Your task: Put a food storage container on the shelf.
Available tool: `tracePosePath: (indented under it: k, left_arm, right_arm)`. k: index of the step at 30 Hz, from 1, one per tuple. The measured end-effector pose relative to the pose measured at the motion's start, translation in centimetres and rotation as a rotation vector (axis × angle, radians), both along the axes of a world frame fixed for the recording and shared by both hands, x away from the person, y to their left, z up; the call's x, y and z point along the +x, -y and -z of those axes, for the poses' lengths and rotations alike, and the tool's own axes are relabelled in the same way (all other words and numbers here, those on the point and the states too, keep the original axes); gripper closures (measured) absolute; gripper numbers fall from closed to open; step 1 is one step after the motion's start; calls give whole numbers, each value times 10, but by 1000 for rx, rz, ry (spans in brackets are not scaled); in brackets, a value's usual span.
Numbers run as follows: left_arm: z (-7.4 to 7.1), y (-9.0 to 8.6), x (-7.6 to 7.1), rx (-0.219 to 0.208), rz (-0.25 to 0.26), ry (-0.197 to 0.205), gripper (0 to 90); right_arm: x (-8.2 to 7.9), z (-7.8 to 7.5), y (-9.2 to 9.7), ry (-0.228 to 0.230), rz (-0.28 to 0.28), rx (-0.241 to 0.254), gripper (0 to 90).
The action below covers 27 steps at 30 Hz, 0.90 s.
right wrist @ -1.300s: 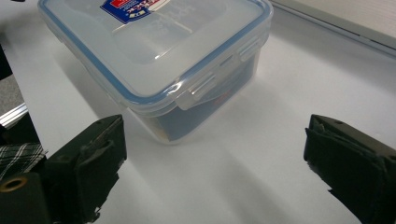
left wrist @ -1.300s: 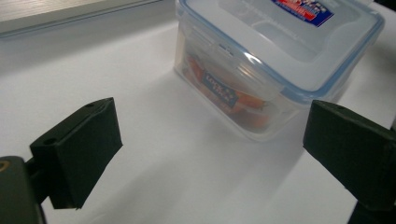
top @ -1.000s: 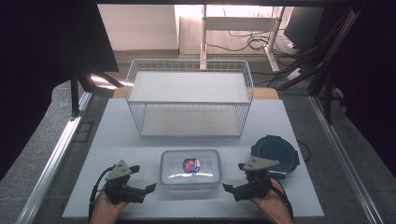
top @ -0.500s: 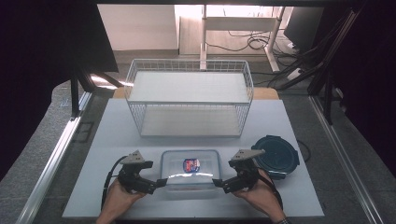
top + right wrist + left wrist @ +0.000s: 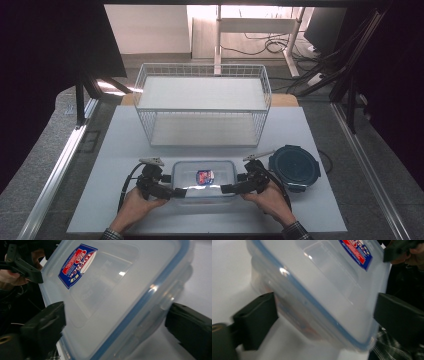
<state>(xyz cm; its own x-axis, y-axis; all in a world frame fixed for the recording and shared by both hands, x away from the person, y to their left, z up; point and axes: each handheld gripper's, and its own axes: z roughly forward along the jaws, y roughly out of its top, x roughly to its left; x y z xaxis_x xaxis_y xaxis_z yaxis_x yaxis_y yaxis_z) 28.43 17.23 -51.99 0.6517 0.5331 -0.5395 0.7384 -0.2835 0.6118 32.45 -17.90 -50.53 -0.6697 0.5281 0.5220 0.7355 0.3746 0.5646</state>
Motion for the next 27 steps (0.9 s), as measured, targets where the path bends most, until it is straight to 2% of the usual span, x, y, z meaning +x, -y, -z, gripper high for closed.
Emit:
tracePosePath:
  k: [1,3,4,6,7,8,11,14,19,22,23,27]
  left_arm:
    - [-1,-2,-2,-5,1,1,121]
    - [-1,-3,-4,-7,2,0,159]
    - [-2,-4,-10,-13,-10,2,180]
    - [-2,-6,-12,-17,-15,2,238]
    - [-3,-12,-15,-56,-35,-4,288]
    - [-3,-15,-16,-76,-35,-4,336]
    - [-3,-21,-22,-115,-46,-6,438]
    - [-4,-21,-28,-135,-74,-5,483]
    - [-3,-24,-27,-181,-95,-27,535]
    - [-5,-22,-27,-181,-112,-9,542]
    - [-6,-20,-26,-164,-122,6,540]
    - [-8,-20,-26,-147,-130,31,539]
  right_arm:
    - [-1,-4,4,1,7,1,158]
    - [-1,-5,5,-5,8,-1,176]
    - [-3,-6,10,-28,30,24,254]
    - [-3,-7,15,-51,50,50,319]
    - [-3,-8,18,-56,49,62,357]
    - [-4,-9,21,-68,49,73,399]
    - [-10,-14,26,-65,43,86,457]
    - [-18,-19,26,-30,39,65,474]
    - [-29,-25,26,1,54,37,503]
    - [-31,-26,29,2,57,54,529]
    - [-32,-27,29,22,56,47,529]
    - [-32,-29,27,70,56,36,527]
